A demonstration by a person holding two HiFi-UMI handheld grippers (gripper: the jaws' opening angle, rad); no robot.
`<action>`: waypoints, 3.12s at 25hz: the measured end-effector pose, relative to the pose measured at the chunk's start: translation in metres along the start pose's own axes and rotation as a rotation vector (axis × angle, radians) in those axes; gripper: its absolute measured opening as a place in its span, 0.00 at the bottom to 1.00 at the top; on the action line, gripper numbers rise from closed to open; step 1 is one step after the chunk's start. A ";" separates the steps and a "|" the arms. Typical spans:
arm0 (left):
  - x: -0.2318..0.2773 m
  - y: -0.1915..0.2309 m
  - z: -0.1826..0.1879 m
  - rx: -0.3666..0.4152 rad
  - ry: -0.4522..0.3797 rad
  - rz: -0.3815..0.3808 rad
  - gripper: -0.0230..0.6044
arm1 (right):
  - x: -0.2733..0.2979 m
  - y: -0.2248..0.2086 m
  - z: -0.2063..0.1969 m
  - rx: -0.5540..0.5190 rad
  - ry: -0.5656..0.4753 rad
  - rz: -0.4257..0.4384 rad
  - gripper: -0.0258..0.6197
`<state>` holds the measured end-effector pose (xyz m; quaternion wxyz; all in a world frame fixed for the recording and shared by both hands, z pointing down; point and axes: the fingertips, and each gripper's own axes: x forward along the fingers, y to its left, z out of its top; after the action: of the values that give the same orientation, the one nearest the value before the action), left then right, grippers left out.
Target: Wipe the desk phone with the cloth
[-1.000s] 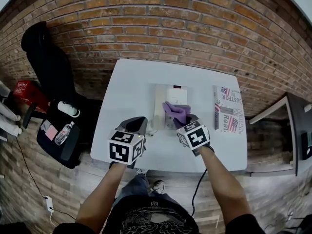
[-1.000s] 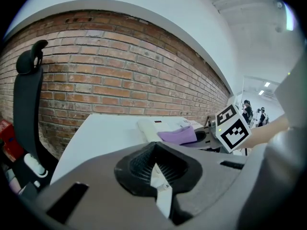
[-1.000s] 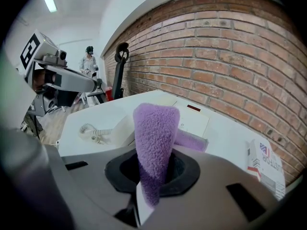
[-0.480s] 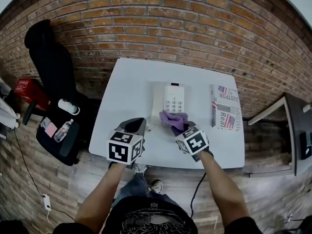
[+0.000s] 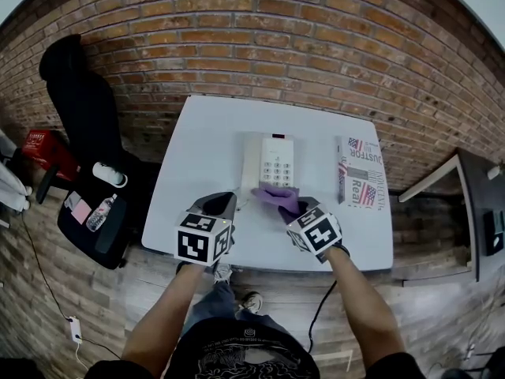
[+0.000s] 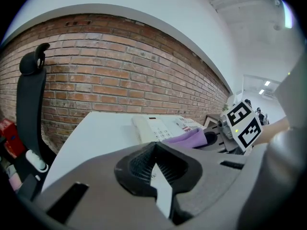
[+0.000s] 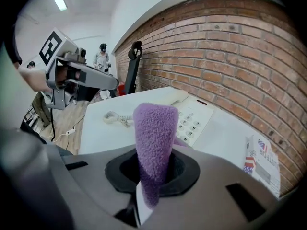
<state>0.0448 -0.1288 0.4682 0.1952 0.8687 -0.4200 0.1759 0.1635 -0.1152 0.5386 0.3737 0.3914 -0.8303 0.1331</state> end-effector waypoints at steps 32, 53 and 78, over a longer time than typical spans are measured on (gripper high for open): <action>0.043 0.092 0.048 -0.017 0.002 0.007 0.04 | 0.051 -0.102 0.200 -0.165 -0.133 -0.112 0.11; 0.047 0.098 0.036 -0.028 0.023 0.023 0.04 | 0.093 -0.081 0.158 -0.158 -0.034 -0.037 0.11; 0.004 0.059 0.013 -0.050 0.000 0.063 0.04 | 0.061 -0.016 0.115 -0.174 -0.032 0.035 0.11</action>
<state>0.0020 -0.1716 0.4707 0.2109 0.8498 -0.4517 0.1713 0.0912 -0.2180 0.5027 0.3908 0.3450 -0.8512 0.0609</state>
